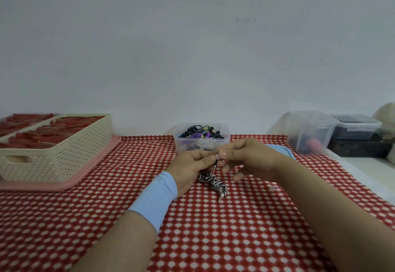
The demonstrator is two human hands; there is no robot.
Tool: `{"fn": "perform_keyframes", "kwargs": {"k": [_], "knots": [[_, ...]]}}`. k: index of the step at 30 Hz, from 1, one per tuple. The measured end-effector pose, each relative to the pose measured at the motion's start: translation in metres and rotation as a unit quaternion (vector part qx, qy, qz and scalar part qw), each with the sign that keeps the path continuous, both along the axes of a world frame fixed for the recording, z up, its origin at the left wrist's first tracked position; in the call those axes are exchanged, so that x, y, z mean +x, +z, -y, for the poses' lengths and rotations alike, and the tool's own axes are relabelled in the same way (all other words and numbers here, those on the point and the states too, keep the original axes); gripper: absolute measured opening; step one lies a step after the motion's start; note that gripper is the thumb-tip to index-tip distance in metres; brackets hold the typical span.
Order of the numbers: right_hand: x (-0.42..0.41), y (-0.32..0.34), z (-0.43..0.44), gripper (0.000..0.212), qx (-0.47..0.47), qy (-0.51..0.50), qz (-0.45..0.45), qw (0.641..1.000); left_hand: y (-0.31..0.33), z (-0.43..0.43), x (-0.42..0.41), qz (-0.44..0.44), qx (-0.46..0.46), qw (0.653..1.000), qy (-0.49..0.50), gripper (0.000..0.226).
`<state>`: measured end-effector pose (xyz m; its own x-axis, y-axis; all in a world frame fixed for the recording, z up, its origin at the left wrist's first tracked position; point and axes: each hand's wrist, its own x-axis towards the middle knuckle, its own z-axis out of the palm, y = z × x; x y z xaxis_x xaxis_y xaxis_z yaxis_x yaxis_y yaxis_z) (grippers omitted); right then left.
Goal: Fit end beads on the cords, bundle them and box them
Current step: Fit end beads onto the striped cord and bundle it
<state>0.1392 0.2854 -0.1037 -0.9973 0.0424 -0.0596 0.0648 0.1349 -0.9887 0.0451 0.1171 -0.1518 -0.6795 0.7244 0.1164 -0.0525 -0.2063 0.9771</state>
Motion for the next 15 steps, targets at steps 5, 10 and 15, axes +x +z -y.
{"fn": "perform_keyframes", "kwargs": {"k": [5, 10, 15], "knots": [[-0.0026, -0.0057, 0.0005, 0.013, 0.024, -0.020, -0.006, 1.000, -0.0013, 0.0004, -0.0015, -0.005, -0.024, 1.000, 0.013, 0.036], [-0.0032, -0.0054, -0.0005, 0.016, 0.039, -0.035, -0.022, 0.998, -0.0002, -0.0029, -0.0009, -0.016, -0.042, 0.998, 0.034, 0.018], [-0.0021, -0.0014, -0.0030, 0.018, 0.062, -0.033, -0.019, 0.997, 0.0040, -0.0022, -0.0045, -0.064, -0.097, 0.991, 0.063, 0.013]]}}
